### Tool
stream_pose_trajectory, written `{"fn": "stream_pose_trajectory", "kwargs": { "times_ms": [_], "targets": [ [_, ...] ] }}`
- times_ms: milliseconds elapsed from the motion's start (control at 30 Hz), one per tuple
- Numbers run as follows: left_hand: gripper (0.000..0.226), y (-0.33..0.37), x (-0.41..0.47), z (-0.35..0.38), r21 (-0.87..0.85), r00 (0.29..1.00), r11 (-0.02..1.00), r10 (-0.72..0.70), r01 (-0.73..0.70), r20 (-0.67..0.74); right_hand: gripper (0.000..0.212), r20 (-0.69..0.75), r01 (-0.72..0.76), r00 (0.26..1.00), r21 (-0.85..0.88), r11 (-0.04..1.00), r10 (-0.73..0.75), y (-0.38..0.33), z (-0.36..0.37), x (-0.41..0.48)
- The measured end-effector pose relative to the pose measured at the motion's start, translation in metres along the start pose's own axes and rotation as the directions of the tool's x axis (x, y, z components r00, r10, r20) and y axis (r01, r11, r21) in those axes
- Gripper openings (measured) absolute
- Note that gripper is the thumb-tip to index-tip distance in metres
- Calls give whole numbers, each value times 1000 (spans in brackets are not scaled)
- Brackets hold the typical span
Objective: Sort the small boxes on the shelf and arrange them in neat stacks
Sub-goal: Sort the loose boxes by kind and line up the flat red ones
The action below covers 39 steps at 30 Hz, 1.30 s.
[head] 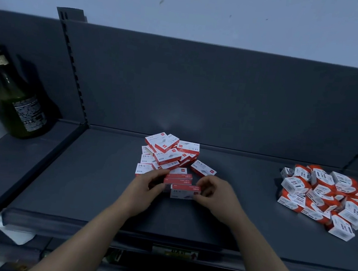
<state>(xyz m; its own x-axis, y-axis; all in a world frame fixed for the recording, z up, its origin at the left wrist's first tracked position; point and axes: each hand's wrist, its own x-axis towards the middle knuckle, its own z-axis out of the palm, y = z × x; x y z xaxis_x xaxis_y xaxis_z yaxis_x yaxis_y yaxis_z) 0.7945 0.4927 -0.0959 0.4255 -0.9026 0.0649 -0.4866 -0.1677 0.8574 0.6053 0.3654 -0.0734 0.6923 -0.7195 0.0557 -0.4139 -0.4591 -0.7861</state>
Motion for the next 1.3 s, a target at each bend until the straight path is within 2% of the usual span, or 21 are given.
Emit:
{"fn": "stream_pose_trajectory", "kwargs": {
  "times_ms": [100,167,300,367,433,533,600,667,733,767,833,933,1033,1133,1200,1300],
  "targets": [
    [40,2,0,-2,3,999,1000,17,-17,27,28,48,-24,999,84,996,20,1,5,4],
    [34,10,0,-7,-30,1000,999,18,-18,-19,29,19,-37,999,125,991,35,5,-3,8],
    [16,27,8,-19,-69,950,997,11,-35,-312,31,-210,-118,973,-76,990,100,18,-21,24],
    [8,33,17,-22,-59,927,998,-38,18,-374,43,-210,-190,965,-159,969,155,22,-21,33],
    [4,30,26,-22,-5,931,994,-104,109,-351,50,-157,-222,969,-233,947,189,24,-17,40],
    [24,23,40,-20,103,941,968,-195,230,-276,41,-121,-188,979,-256,948,161,27,-15,45],
    [36,24,46,-19,190,943,942,-227,275,-242,35,-122,-179,980,-191,965,158,27,-19,43],
    [37,26,49,-20,189,940,937,-247,294,-235,27,-125,-155,981,-39,987,149,27,-25,38],
    [31,28,48,-21,154,938,947,-239,282,-252,25,-97,-143,981,201,969,165,24,-33,31],
    [25,29,47,-21,118,938,957,-226,263,-263,28,-70,-151,980,337,929,184,24,-36,27],
    [14,31,42,-21,-57,929,970,-242,236,-281,37,-18,-164,978,556,815,209,25,-38,20],
    [22,34,35,-24,-321,906,928,-290,188,-307,40,49,-186,975,709,680,216,26,-39,10],
    [21,33,26,-29,-358,900,925,-260,127,-350,36,103,-206,975,761,615,199,25,-41,-1],
    [18,27,14,-33,-478,912,876,-252,71,-325,34,152,-221,975,751,623,164,25,-42,-12],
    [16,24,3,-31,-563,915,826,-258,43,-309,32,172,-212,977,700,682,128,22,-39,-20],
    [16,22,-13,-27,-650,923,760,-261,17,-282,30,170,-151,983,541,828,69,15,-29,-29]
  ]
}}
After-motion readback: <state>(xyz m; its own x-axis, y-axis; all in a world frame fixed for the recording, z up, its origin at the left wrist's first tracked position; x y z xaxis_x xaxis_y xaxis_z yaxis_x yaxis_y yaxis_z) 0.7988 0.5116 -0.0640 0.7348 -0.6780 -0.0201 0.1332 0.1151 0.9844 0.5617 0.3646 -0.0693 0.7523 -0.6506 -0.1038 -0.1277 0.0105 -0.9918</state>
